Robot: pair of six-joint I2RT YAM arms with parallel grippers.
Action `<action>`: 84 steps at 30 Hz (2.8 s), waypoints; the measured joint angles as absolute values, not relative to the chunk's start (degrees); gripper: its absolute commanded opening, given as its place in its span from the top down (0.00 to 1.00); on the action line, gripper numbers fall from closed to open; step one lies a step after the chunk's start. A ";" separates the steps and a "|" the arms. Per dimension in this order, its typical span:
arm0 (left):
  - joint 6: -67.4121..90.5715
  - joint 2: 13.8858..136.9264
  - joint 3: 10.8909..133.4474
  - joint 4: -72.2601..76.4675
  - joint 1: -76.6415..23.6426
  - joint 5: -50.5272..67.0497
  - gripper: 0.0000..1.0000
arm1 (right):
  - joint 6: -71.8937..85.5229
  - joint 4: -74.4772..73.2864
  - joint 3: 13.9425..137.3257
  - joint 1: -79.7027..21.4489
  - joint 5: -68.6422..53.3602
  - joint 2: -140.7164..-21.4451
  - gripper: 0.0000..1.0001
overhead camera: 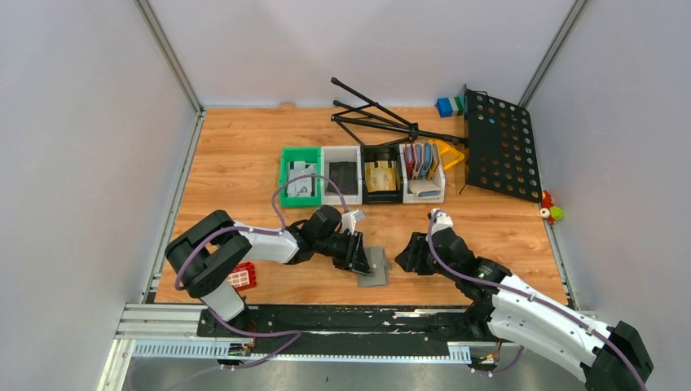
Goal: Take the credit cards out of the card holder
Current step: Close the card holder at the center of the board, then reset both arms
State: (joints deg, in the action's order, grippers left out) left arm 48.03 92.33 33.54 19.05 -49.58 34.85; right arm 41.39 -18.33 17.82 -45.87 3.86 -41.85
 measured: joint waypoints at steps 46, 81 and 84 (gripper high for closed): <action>10.15 53.76 18.68 17.91 -20.14 -35.53 0.01 | 4.64 13.34 14.48 -5.89 17.37 -42.02 0.00; -2.85 78.56 10.15 58.28 -6.42 -15.73 0.00 | -4.64 54.08 12.82 -2.59 11.42 -80.58 0.00; -2.85 78.56 10.15 58.26 -6.39 -15.46 0.00 | -4.64 53.74 12.82 -2.59 11.42 -80.58 0.00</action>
State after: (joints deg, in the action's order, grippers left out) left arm -2.85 78.56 10.15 58.26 -6.39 -15.46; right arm -4.64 53.74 12.82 -2.59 11.42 -80.58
